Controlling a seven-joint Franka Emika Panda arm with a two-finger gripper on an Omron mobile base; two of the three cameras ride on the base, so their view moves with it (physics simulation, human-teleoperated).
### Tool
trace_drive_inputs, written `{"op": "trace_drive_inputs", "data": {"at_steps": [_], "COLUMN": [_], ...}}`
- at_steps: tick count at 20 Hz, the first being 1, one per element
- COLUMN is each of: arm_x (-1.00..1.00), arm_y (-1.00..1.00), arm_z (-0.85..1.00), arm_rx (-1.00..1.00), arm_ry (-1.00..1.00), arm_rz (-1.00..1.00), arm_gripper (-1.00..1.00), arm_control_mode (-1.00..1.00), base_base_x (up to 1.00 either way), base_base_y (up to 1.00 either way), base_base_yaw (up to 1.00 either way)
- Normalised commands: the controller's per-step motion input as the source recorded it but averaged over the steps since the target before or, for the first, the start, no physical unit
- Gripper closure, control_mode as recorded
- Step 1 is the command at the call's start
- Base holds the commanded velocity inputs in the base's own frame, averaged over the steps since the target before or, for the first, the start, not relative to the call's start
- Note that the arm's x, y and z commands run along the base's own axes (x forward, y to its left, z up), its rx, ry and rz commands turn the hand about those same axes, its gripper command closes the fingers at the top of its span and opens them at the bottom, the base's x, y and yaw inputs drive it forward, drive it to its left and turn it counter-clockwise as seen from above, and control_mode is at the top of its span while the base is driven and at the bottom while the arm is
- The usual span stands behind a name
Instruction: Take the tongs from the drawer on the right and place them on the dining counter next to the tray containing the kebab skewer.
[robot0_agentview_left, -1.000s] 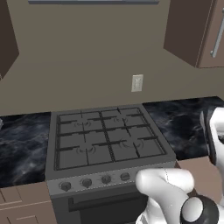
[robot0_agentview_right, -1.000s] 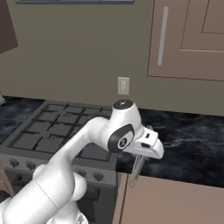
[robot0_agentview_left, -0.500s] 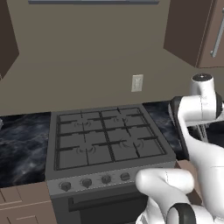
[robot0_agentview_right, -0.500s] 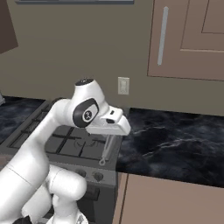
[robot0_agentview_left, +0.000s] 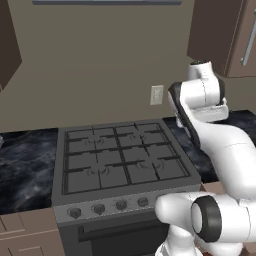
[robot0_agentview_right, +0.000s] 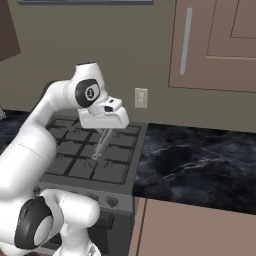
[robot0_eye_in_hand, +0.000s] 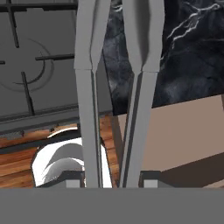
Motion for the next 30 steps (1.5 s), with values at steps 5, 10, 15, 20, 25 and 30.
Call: {"op": "trace_drive_inputs", "data": {"at_steps": [5,10,15,20,25,30], "arm_x": [0.22,0.11,0.01,0.03,0.19,0.35], "arm_y": [0.32,0.28,0.28,0.32,0.28,0.25], "arm_z": [-0.04,-0.23,-0.26,-0.01,0.0,0.0], "arm_rx": [0.1,0.02,0.0,0.03,0.07,0.05], "arm_ry": [0.0,0.0,-0.1,-0.15,-0.02,0.0], "arm_rz": [0.0,0.0,0.02,0.14,0.19,0.22], "arm_gripper": [1.0,1.0,1.0,1.0,1.0,1.0], "arm_control_mode": [-1.0,-1.0,-1.0,-1.0,-1.0,-1.0], "base_base_x": [0.0,0.0,0.0,0.0,0.0,0.0], "base_base_y": [0.0,0.0,0.0,0.0,0.0,0.0], "base_base_yaw": [0.0,0.0,0.0,0.0,0.0,0.0]}}
